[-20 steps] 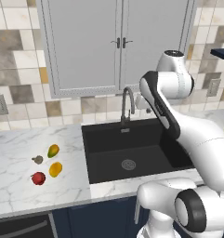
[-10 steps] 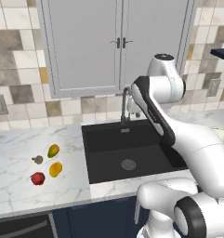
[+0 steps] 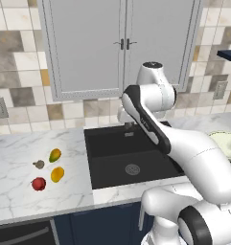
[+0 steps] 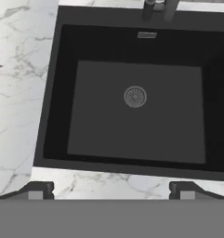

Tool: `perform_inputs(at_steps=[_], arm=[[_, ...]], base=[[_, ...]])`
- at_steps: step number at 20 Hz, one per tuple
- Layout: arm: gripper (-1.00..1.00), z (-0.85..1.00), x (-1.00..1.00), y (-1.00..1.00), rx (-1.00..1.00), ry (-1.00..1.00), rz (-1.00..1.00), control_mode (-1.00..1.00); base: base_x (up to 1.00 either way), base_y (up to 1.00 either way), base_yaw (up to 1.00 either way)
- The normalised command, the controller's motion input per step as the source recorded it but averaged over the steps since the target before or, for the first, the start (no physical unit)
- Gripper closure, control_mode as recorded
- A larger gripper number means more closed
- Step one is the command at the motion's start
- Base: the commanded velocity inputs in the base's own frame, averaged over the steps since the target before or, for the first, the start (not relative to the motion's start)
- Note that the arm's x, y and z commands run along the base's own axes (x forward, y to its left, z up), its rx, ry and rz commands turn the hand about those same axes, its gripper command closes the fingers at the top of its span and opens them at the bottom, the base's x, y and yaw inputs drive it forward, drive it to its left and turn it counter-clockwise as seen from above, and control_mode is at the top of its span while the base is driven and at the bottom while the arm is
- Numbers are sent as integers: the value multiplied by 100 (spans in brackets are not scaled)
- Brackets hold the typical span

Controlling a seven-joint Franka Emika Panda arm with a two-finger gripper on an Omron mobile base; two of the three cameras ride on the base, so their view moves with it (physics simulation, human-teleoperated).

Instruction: There is a mixed pile of frozen fruits and vegetables on the counter. Locate all the frozen vegetables and place the items in a bowl on the counter. Take all the frozen fruits and defrost them in a running sink.

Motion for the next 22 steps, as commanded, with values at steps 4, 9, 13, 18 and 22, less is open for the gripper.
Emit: perform_inputs(at_steps=[4,9,13,18,22], arm=[[-100,-25,0,48,2,6,7,-100],[-100,-24,0,47,1,6,6,-100],[-100,-18,4,47,0,5,6,-100],[-100,-24,1,52,0,6,6,-100],[-100,-17,-5,50,-1,6,9,-100]], base=[[0,0,0],[0,0,0],[0,0,0],[0,0,0],[0,0,0]])
